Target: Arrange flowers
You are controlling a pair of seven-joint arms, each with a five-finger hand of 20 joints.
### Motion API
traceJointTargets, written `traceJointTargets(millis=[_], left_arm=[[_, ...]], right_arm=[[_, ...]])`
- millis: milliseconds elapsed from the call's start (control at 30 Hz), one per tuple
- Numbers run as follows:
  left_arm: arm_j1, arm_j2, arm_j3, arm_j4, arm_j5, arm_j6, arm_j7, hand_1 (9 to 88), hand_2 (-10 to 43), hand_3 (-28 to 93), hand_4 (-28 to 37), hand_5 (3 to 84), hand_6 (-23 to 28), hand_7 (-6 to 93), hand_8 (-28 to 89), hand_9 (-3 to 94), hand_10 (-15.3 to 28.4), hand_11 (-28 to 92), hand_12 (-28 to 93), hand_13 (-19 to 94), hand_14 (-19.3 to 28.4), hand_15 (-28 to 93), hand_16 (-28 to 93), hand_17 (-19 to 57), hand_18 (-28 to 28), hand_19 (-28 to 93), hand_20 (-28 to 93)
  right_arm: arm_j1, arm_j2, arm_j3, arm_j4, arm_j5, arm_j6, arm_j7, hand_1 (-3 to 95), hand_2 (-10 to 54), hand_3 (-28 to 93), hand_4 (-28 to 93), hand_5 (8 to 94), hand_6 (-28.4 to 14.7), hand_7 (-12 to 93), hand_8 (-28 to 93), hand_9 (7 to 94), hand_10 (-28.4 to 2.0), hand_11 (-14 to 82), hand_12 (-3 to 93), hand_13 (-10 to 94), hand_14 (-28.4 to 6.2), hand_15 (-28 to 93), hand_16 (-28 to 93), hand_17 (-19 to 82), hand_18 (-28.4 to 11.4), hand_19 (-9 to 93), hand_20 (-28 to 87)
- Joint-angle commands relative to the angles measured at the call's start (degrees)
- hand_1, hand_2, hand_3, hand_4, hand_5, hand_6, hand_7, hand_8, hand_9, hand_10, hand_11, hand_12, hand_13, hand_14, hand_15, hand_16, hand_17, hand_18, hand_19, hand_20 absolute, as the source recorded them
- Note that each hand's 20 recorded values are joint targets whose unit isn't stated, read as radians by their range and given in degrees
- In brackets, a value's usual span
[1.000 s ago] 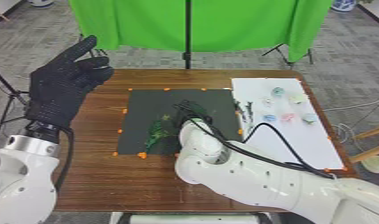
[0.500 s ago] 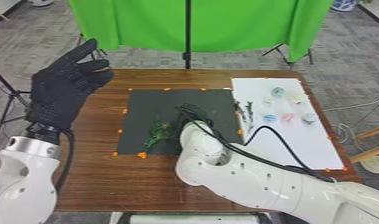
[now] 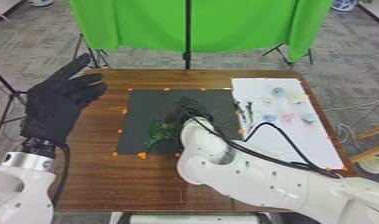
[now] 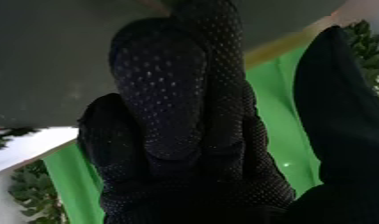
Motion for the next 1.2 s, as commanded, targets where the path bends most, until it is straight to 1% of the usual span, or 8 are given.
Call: traceJointTargets(millis=[33,167,467,567,767,1033,1100,1200], left_arm=[[3.9,-1.22,-1.65,-1.22,0.14,1.91,1.34,22.9,7.3,79,-22.6,35.9,8.4,14.8,-10,35.2,21.8,34,12,26,28.4,62,-12,-5.6,24.8,61,25],[5.6,-1.19,-2.43,-1.96,0.02,2.83,2.31,22.9,7.4,79,-22.6,35.9,8.3,14.9,-10,35.2,21.8,34,12,26,28.4,62,-12,-5.6,24.9,61,25],[6.8,-1.21,-3.55,-2.47,0.07,3.27,2.35,22.8,7.3,79,-22.5,35.9,8.3,14.9,-10,35.2,21.8,34,12,26,28.4,62,-12,-5.6,24.9,61,25],[7.8,-1.07,-3.92,-2.76,-0.05,3.41,3.08,22.9,7.3,79,-22.6,35.9,8.3,14.9,-10,35.2,21.8,34,12,26,28.4,62,-12,-5.6,24.9,61,25],[6.7,-1.11,-3.5,-2.43,0.04,3.44,2.14,22.9,7.4,79,-22.6,35.9,8.4,14.9,-10,35.2,21.8,34,12,26,28.4,62,-12,-5.6,24.9,61,25],[6.6,-0.6,-3.71,-2.25,-0.24,3.27,2.06,22.9,7.4,79,-22.5,35.9,8.4,14.8,-10,35.2,21.9,34,12,26,28.4,62,-12,-5.6,24.9,61,25],[6.9,-0.38,-3.78,-2.48,-0.51,3.71,2.31,22.9,7.4,79,-22.5,35.8,8.4,14.8,-10,35.2,21.8,34,12,26,28.4,62,-12,-5.6,24.9,61,25],[6.8,-0.3,-3.8,-2.38,-0.36,3.33,2.08,22.9,7.3,80,-22.5,35.9,8.4,14.8,-10,35.2,21.8,34,12,26,28.4,62,-12,-5.6,24.9,61,25]], right_arm=[[0.5,4.4,1.0,-1.5,-0.5,-1.1,0.9,33.3,-2.6,69,-24,62.7,-4.3,12,-12,93.6,-12.8,27.4,17.6,92,-6.5,53,20,61,-17.6,93,27],[-0.8,7.2,1.4,-3.4,-0.3,-1.8,1.4,31.8,-1.1,69,-24,61.8,-4.8,11,-11,93.3,-13.1,27.3,17.6,92,-6.5,53,20,61,-17.9,93,27],[-4.1,12.9,2.3,-7.1,0.1,-3.6,1.9,31.0,-0.1,68,-23,63.2,-6.6,11,-11,93.3,-13.4,27.2,17.5,92,-6.7,52,20,61,-18.0,93,27],[-4.5,13.5,2.1,-8.3,2.4,-5.4,0.2,30.8,0.0,68,-23,64.6,-6.7,11,-11,93.3,-13.4,27.2,17.5,92,-6.8,53,20,61,-18.0,93,27],[-4.3,13.0,0.5,-9.7,2.1,-7.9,-0.8,30.3,0.6,69,-23,65.5,-6.0,11,-11,93.1,-13.8,27.0,17.6,92,-7.0,53,20,61,-18.2,93,28],[-2.2,13.9,-4.0,-13.1,2.5,-8.9,-2.9,29.7,1.2,69,-22,66.4,-5.7,11,-11,93.4,-13.9,26.9,17.6,92,-7.0,53,20,61,-18.2,93,28],[-1.6,13.9,-4.9,-13.6,2.7,-8.6,-3.0,29.7,1.3,69,-22,67.0,-5.9,11,-11,93.4,-14.0,26.9,17.6,92,-7.0,53,19,61,-18.2,93,28],[-2.2,13.6,-4.5,-14.3,1.8,-9.1,-3.6,29.7,1.4,69,-22,69.0,-5.9,11,-11,93.6,-14.0,27.1,17.6,92,-7.0,53,19,61,-18.2,93,28]])
